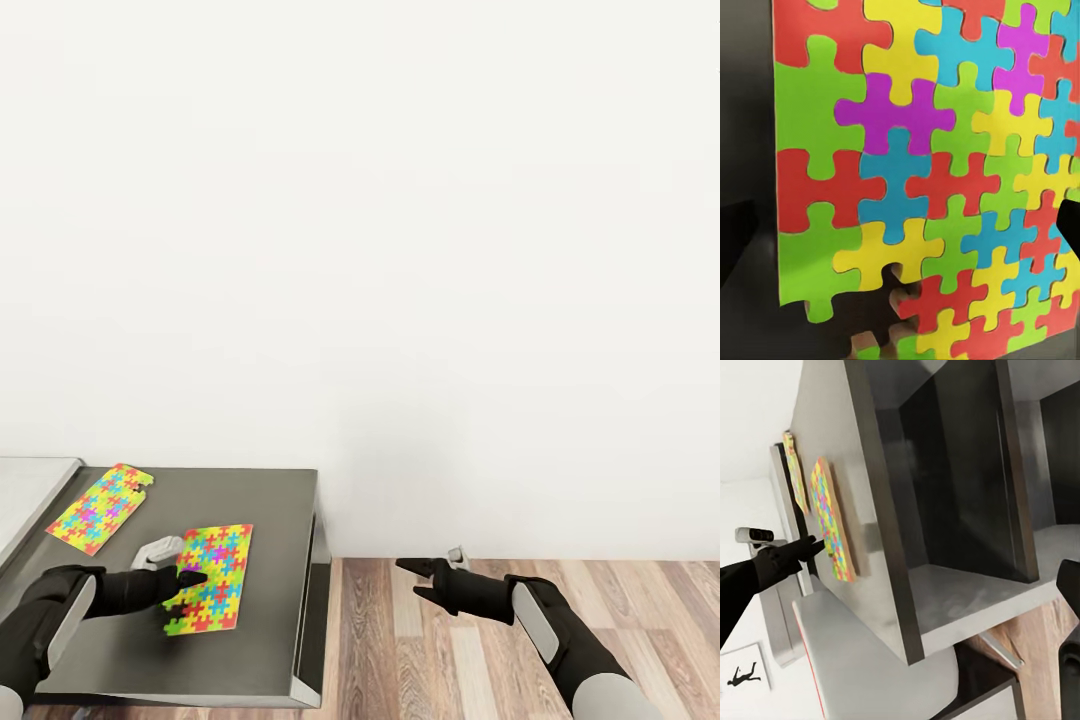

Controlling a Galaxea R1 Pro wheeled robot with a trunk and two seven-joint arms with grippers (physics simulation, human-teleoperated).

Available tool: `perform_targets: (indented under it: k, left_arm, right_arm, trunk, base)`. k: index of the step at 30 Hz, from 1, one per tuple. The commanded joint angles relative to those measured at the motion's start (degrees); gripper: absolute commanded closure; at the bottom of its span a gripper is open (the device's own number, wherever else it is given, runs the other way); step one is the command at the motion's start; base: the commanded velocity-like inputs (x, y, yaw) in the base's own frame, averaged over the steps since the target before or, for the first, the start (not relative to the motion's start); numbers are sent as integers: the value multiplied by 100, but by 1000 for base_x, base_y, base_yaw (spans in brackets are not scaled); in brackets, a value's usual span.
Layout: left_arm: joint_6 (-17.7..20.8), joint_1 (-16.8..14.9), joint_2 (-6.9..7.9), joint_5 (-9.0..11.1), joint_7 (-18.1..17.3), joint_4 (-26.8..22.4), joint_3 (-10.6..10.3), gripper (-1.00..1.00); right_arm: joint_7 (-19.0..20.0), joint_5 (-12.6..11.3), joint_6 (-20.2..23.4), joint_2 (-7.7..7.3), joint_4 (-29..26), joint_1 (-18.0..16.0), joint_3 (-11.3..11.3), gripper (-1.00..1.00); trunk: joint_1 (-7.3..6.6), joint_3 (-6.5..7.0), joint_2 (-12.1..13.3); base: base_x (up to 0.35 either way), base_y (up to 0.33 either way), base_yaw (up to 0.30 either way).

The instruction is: Put all the toys in the child's room - the three board games (two on the bed and one on the table), the two jigsaw puzzles on the table, and the tennis ball on the table - inside the toy box on the table in the child's room.

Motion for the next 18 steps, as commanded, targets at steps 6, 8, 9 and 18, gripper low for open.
perform_targets:
  k: [6,8,9,18]
  left_arm:
    - [39,-4,0,27,-19,-2,7,-100]
    - [40,-4,0,27,-24,-2,7,-100]
    - [40,-4,0,27,-25,-2,7,-100]
    - [32,-4,-97,29,-236,-2,7,-100]
  right_arm:
    - [19,4,28,7,-14,-4,-12,-100]
    - [17,3,28,8,-16,-4,-8,-100]
    - [16,2,28,9,-16,-4,-7,-100]
    - [16,5,28,10,-24,-4,-4,-100]
  trunk:
    - [3,-10,-11]
    - [3,-10,-11]
    - [3,-10,-11]
    - [3,-10,-11]
  base:
    - [0,-1,0]
    - [0,0,0]
    - [0,0,0]
    - [0,0,0]
